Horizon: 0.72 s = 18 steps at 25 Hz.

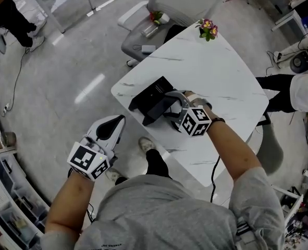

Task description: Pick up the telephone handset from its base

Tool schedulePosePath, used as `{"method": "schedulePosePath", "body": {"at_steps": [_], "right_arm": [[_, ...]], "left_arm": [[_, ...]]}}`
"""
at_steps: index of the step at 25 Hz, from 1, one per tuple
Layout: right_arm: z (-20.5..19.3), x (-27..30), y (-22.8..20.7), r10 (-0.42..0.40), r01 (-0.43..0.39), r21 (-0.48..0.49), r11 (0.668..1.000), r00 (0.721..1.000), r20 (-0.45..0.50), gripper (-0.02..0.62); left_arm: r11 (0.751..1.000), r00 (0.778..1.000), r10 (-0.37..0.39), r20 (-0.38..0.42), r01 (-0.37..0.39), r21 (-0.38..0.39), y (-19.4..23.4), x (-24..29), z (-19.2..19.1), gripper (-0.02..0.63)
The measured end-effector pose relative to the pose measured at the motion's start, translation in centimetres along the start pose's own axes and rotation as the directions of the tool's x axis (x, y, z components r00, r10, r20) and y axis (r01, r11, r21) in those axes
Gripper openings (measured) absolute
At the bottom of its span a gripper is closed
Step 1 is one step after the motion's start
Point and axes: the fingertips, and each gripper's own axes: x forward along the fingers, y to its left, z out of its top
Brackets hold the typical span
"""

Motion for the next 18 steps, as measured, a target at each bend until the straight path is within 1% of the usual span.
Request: {"method": "schedulePosePath", "body": {"at_steps": [4, 5, 7, 8, 10, 11, 13, 15, 18], "right_arm": [[-1.2, 1.4, 0.2, 0.001, -0.005, -0.076, 0.997, 0.999, -0.049, 0.306], [-1.3, 1.5, 0.0, -0.006, 0.000, -0.092, 0.996, 0.998, -0.056, 0.284], [-1.4, 1.3, -0.5, -0.012, 0.005, -0.113, 0.994, 0.998, -0.061, 0.181], [-1.3, 1.1, -0.6, -0.007, -0.002, -0.127, 0.992, 0.998, -0.064, 0.148], [-1.0, 0.4, -0.6, 0.007, -0.019, -0.166, 0.986, 0.997, -0.071, 0.101], [-0.8, 0.1, -0.6, 0.012, -0.025, -0.176, 0.984, 0.997, -0.073, 0.089], [0.0, -0.9, -0.9, 0.020, -0.028, -0.147, 0.989, 0.998, -0.053, 0.080], [1.4, -2.0, -1.5, 0.017, -0.017, -0.077, 0.997, 1.000, -0.006, 0.075], [4.4, -3.9, -2.4, -0.014, 0.015, -0.013, 1.000, 0.997, 0.077, 0.075]], "left_arm": [[1.000, 1.000, 0.003, -0.013, -0.003, -0.004, -0.1, -0.1, -0.9, 0.058], [1.000, 1.000, 0.004, -0.016, -0.005, -0.003, -0.1, -0.2, -1.1, 0.058], [1.000, 1.000, 0.009, -0.020, -0.009, -0.004, -0.1, -0.5, -1.3, 0.058], [1.000, 1.000, 0.013, -0.020, -0.013, -0.007, 0.0, -0.7, -1.4, 0.058], [1.000, 1.000, 0.022, -0.019, -0.023, -0.010, 0.0, -1.2, -1.5, 0.058], [1.000, 0.999, 0.027, -0.017, -0.027, -0.011, 0.1, -1.5, -1.4, 0.058], [0.999, 0.999, 0.038, -0.008, -0.038, -0.014, 0.2, -2.2, -1.1, 0.058], [0.998, 0.999, 0.053, 0.007, -0.053, -0.016, 0.4, -3.1, -0.6, 0.058], [0.997, 0.996, 0.081, 0.040, -0.081, -0.015, 0.7, -5.0, 0.8, 0.058]]}}
